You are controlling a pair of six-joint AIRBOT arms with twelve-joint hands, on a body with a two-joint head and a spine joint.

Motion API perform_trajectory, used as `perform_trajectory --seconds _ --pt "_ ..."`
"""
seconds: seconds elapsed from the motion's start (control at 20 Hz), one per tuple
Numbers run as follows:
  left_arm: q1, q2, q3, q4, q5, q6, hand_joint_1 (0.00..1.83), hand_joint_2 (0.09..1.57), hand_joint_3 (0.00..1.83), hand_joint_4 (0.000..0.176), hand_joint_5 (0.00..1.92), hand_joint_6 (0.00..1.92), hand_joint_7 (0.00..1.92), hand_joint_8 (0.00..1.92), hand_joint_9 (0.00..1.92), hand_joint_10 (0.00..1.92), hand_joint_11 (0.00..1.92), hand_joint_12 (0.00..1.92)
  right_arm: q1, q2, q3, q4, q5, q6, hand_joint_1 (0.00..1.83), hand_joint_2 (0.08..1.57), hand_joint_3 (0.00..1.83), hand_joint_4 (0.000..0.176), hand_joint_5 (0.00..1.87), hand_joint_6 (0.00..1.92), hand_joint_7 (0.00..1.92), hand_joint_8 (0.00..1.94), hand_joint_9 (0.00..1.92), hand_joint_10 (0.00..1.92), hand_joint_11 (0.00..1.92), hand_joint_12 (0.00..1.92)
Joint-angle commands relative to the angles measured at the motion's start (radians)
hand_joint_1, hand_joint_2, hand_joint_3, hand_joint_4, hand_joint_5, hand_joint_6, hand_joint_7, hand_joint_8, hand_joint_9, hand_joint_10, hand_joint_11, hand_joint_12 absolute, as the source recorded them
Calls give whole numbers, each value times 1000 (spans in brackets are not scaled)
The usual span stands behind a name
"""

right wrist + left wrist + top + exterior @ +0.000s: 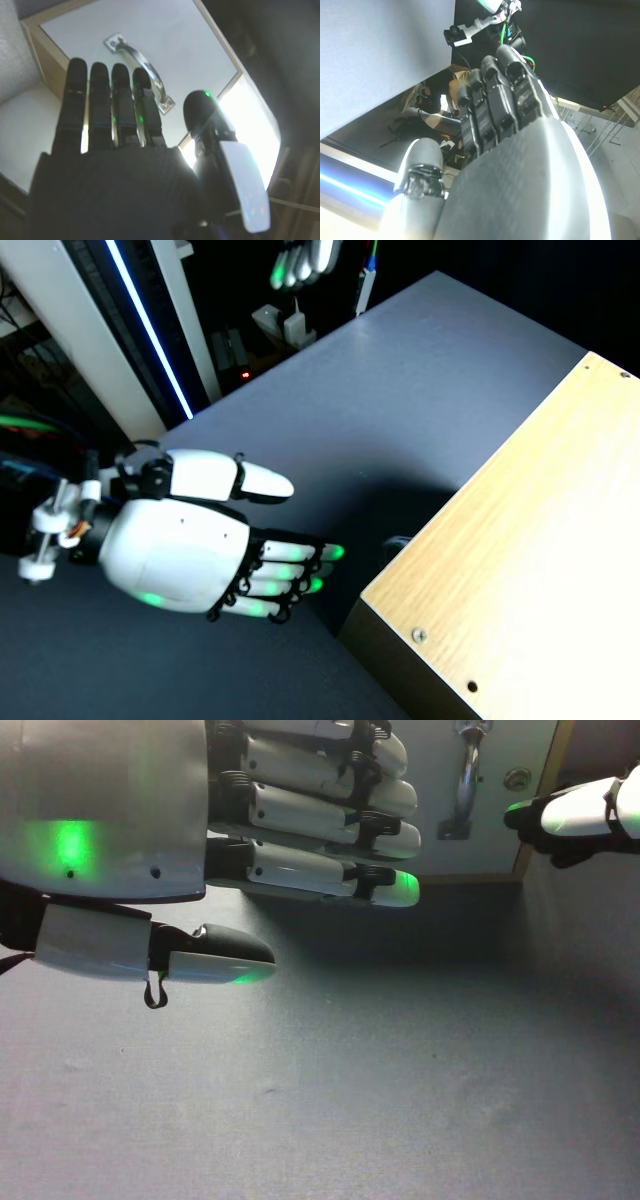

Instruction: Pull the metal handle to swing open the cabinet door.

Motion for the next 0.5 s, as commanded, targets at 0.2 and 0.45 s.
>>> perform_trajectory --seconds 0.2,0.45 --pt "-11 8 1 -99 -25 8 0 1571 48 0 286 1 293 2 271 2 0 645 10 -13 22 83 56 -1 0 1571 88 0 252 1 233 2 198 2 0 603" --pt "-11 8 1 -99 -25 8 0 1571 55 0 287 0 311 3 294 5 0 704 10 -24 58 120 57 -1 0 1571 111 0 269 3 254 3 218 3 0 645"
